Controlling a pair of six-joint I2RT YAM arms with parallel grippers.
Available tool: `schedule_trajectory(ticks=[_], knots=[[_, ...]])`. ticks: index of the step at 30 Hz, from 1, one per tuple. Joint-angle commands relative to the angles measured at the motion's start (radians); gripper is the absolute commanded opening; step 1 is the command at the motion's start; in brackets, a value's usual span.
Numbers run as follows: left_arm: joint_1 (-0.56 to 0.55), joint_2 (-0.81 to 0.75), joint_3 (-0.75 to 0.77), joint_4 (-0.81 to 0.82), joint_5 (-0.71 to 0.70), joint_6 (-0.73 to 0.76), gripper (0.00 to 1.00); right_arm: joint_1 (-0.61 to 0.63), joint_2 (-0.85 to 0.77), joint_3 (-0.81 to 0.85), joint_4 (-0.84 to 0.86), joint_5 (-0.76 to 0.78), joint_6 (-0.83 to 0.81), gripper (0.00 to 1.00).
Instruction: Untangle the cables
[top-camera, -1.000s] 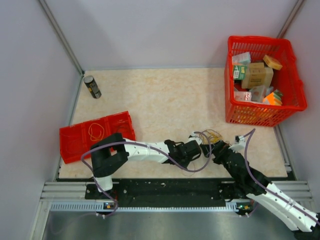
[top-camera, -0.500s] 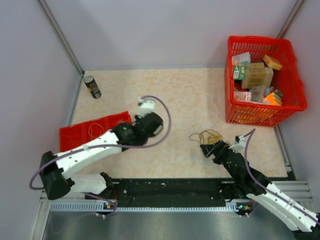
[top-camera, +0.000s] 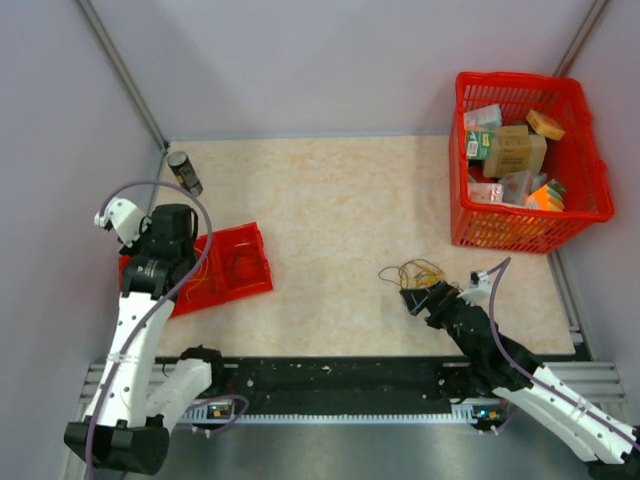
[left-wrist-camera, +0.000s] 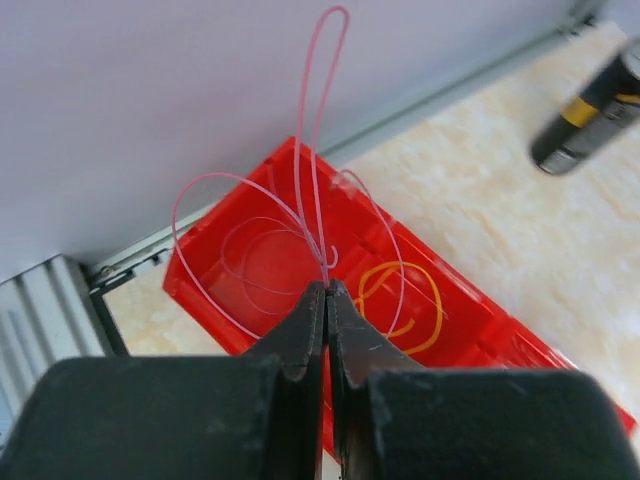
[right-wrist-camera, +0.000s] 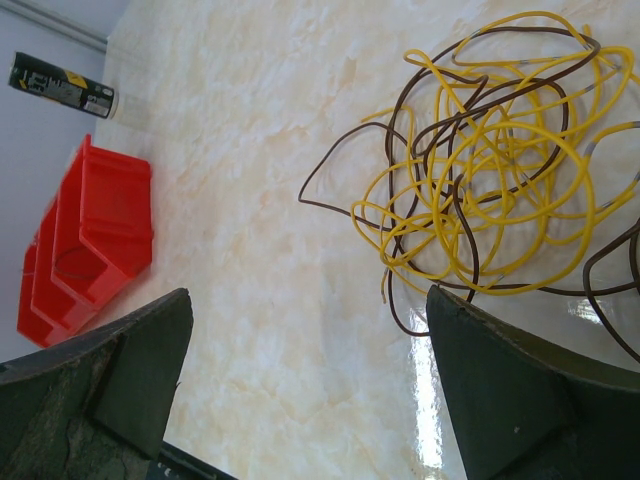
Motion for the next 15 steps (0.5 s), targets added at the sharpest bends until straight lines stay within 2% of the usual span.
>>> schedule_trajectory(ticks=[1, 3, 7, 10, 15], knots=[[0.113, 0.077, -0.002, -0.083, -0.111, -0.174, 0.00, -0.006, -0.104, -0.018, 0.026, -0.003, -0.007, 0.99], [0.189, 0.129, 0.004, -0.084, -0.097, -0.220, 0.00, -0.006, -0.104, -0.016, 0.027, -0.003, -0.010, 0.99], [0.245, 0.261, -0.008, -0.060, -0.144, -0.295, 0.00, -0.006, -0.103, -0.013, 0.027, -0.010, -0.017, 0.99], [0.346, 0.398, 0.041, -0.135, -0.066, -0.393, 0.00, -0.004, -0.103, -0.015, 0.026, -0.015, -0.019, 0.99], [0.438, 0.476, 0.010, -0.066, 0.039, -0.378, 0.00, -0.006, -0.103, -0.013, 0.027, -0.015, -0.020, 0.99]])
